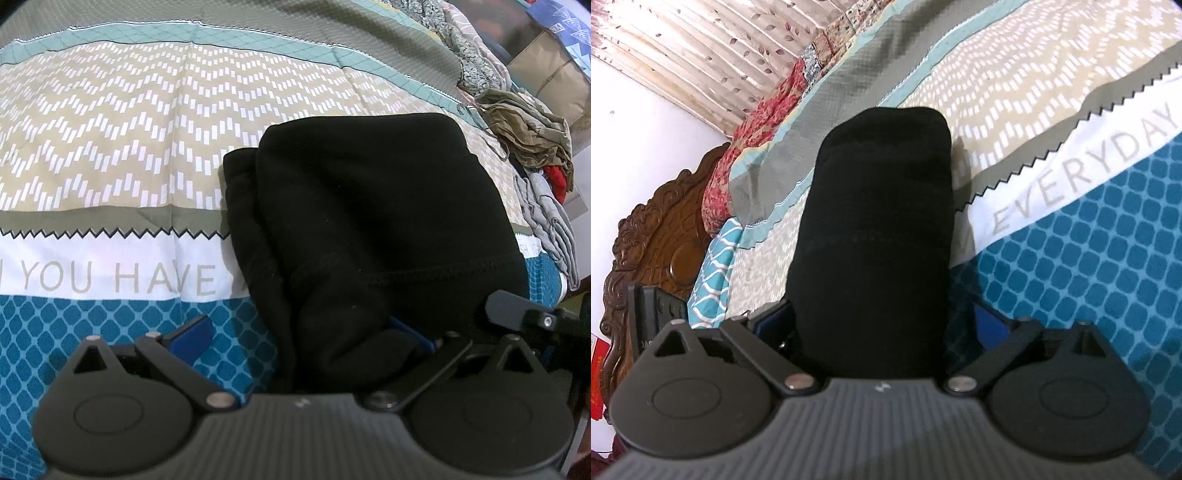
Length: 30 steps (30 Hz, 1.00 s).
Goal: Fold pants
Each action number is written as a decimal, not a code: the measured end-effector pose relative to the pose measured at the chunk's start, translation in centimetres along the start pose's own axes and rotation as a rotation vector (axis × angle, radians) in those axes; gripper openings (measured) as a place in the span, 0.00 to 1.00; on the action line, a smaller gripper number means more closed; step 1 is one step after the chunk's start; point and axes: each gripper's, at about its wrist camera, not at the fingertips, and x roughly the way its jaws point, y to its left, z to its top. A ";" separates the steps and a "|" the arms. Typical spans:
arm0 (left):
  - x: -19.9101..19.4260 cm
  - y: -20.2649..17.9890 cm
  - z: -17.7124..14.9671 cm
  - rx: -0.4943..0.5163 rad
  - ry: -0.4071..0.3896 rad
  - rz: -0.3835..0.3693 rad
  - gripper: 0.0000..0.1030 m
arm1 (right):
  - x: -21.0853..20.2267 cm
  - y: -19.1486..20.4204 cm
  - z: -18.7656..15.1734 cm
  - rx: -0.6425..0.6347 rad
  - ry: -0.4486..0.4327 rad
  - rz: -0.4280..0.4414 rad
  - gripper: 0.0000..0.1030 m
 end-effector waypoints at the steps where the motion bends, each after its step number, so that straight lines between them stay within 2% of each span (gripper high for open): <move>1: 0.0 0.0 0.0 0.000 0.001 0.001 1.00 | 0.3 -0.1 -0.1 0.007 0.005 0.003 0.97; 4: 0.1 0.0 0.1 0.002 0.001 0.001 1.00 | 0.5 -0.1 -0.4 0.022 0.004 0.007 0.96; 7: 0.2 -0.2 0.2 0.009 0.000 0.009 1.00 | 0.6 0.0 -0.6 0.054 0.022 0.039 0.84; 12: 0.4 -0.5 0.1 0.013 -0.006 0.013 1.00 | 0.6 -0.2 -0.7 0.071 0.028 0.050 0.84; 14: 0.5 -0.5 0.1 0.010 -0.005 0.013 1.00 | 0.7 -0.4 -0.7 0.074 0.033 0.058 0.87; 22: 0.6 -0.3 0.2 0.000 -0.002 0.011 1.00 | 1.8 1.0 -0.1 0.018 0.072 0.019 0.89; 24: 0.7 -0.2 0.5 -0.002 0.003 0.009 1.00 | 2.1 1.6 0.1 -0.012 0.071 0.001 0.89; 26: 0.7 -0.2 0.8 0.006 0.005 0.014 1.00 | 2.3 2.7 0.0 -0.069 0.064 -0.029 0.82; 28: 0.2 -0.6 0.9 0.021 -0.014 0.020 0.94 | 2.2 3.9 -0.2 -0.137 0.050 -0.056 0.74; 30: -0.8 -1.3 0.9 0.051 -0.036 -0.033 0.59 | 1.9 4.7 -0.4 -0.179 0.034 -0.072 0.70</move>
